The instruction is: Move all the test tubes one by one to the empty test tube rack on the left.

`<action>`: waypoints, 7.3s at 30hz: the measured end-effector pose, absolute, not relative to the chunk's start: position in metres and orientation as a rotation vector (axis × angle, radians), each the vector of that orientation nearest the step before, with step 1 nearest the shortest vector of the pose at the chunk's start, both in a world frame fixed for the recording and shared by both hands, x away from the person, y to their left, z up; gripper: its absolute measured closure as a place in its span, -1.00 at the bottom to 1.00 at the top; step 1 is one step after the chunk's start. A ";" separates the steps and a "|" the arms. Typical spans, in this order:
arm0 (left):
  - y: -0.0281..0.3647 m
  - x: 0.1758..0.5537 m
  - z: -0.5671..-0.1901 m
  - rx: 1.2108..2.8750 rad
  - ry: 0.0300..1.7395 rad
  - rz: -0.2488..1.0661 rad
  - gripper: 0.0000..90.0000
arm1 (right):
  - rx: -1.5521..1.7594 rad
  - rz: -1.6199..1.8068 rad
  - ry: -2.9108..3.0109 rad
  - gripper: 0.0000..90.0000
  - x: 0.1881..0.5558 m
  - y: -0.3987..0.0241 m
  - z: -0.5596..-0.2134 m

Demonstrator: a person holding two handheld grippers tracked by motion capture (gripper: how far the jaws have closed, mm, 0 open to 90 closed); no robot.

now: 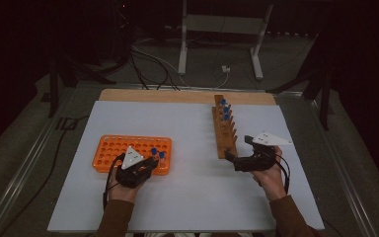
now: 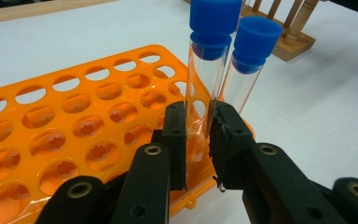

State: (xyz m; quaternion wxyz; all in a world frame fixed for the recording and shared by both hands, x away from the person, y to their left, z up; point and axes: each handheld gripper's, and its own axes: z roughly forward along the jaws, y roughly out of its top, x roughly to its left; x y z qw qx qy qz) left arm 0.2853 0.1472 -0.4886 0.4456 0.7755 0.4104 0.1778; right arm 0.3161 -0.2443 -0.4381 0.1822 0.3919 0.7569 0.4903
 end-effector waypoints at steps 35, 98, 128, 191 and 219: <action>0.149 0.284 -0.487 1.936 1.035 0.404 0.52 | 1.104 1.378 2.152 -1.00 0.317 -0.241 -0.442; 0.183 0.284 -0.479 1.646 1.130 0.574 -0.98 | 1.227 1.114 2.115 0.66 0.431 -0.218 -0.456; 0.181 0.284 -0.479 1.655 1.124 0.570 -0.98 | 1.216 1.188 2.052 0.72 0.424 -0.220 -0.439; 0.110 0.304 -0.419 1.740 0.920 0.576 -0.71 | 0.972 1.403 2.213 0.72 0.365 -0.174 -0.389; 0.071 0.314 -0.418 1.862 0.790 0.546 0.59 | 0.866 1.492 2.361 0.72 0.347 -0.125 -0.379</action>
